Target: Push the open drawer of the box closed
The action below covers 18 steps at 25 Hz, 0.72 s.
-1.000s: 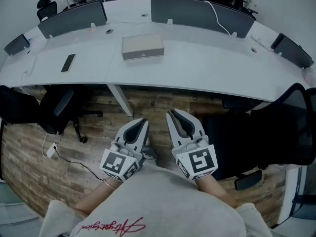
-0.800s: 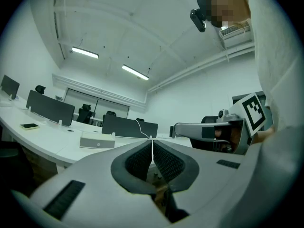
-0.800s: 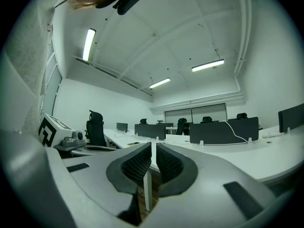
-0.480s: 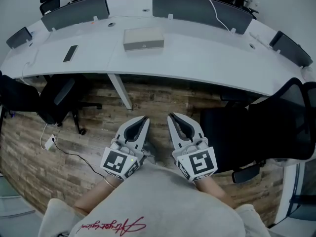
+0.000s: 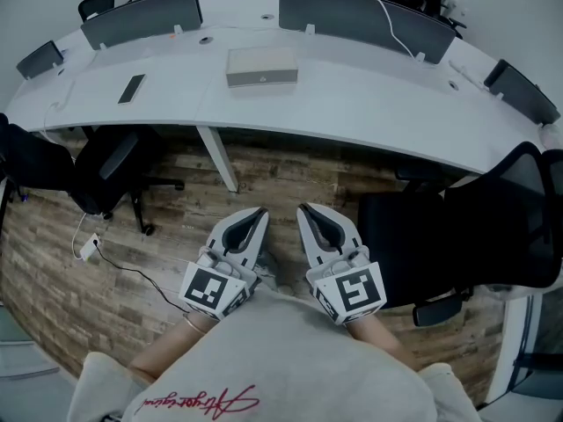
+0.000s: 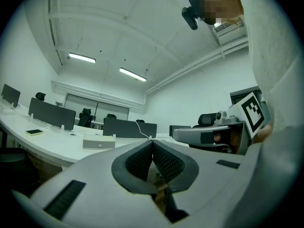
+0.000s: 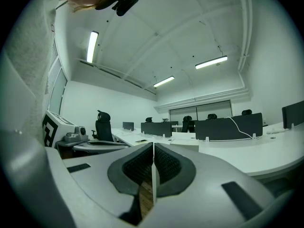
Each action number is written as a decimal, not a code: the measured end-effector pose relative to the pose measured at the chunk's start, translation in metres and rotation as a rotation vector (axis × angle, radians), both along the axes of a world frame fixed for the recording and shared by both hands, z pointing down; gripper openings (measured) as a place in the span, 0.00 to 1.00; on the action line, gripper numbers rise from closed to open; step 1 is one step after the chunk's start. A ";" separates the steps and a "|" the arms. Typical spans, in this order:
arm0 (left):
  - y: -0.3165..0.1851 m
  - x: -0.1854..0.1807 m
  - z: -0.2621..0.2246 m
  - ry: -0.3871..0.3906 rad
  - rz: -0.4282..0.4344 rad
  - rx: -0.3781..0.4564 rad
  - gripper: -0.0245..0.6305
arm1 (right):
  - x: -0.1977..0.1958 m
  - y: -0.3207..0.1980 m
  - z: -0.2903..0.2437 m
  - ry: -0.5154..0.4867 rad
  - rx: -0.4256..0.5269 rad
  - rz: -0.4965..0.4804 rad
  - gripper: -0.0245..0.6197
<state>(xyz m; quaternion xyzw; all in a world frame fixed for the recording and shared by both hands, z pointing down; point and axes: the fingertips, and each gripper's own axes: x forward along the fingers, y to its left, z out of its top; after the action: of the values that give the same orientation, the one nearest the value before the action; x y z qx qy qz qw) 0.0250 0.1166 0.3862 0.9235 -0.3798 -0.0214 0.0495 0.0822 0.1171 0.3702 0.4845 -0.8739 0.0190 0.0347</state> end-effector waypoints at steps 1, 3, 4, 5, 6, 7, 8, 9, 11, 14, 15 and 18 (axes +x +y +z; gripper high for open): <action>0.000 0.000 0.000 0.000 -0.001 -0.001 0.07 | -0.001 0.000 0.000 0.000 0.001 -0.003 0.08; -0.001 0.000 -0.001 0.002 -0.001 -0.003 0.07 | -0.002 0.000 -0.001 -0.001 0.001 -0.009 0.08; -0.001 0.000 -0.001 0.003 0.001 -0.003 0.07 | -0.003 -0.001 -0.001 -0.001 0.000 -0.011 0.08; -0.001 0.000 -0.002 0.003 0.003 -0.002 0.07 | -0.003 -0.001 -0.001 0.001 0.000 -0.012 0.08; -0.001 0.000 -0.001 0.003 0.004 -0.003 0.07 | -0.004 -0.001 -0.001 0.002 0.001 -0.013 0.08; 0.000 0.000 0.000 0.001 0.004 -0.006 0.07 | -0.004 -0.002 -0.001 0.002 0.001 -0.014 0.07; 0.000 0.000 0.001 -0.001 0.003 -0.008 0.07 | -0.003 -0.002 0.000 0.000 0.001 -0.015 0.07; 0.000 0.000 0.001 -0.002 0.001 -0.010 0.07 | -0.003 -0.003 0.000 -0.002 -0.001 -0.017 0.07; 0.001 -0.001 0.002 -0.003 -0.001 -0.013 0.07 | -0.003 -0.003 0.000 -0.003 -0.002 -0.019 0.07; 0.001 -0.002 0.002 -0.001 0.000 -0.014 0.07 | -0.006 -0.003 0.001 0.001 -0.003 -0.026 0.07; 0.000 -0.002 0.002 0.001 0.000 -0.014 0.07 | -0.008 -0.003 0.002 0.001 -0.005 -0.032 0.07; -0.001 -0.003 0.002 0.002 -0.001 -0.013 0.07 | -0.012 -0.002 0.005 0.002 -0.015 -0.046 0.07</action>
<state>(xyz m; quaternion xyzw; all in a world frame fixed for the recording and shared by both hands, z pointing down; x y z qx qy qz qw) 0.0224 0.1153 0.3878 0.9230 -0.3803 -0.0197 0.0560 0.0706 0.1147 0.3754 0.4642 -0.8845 0.0243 0.0394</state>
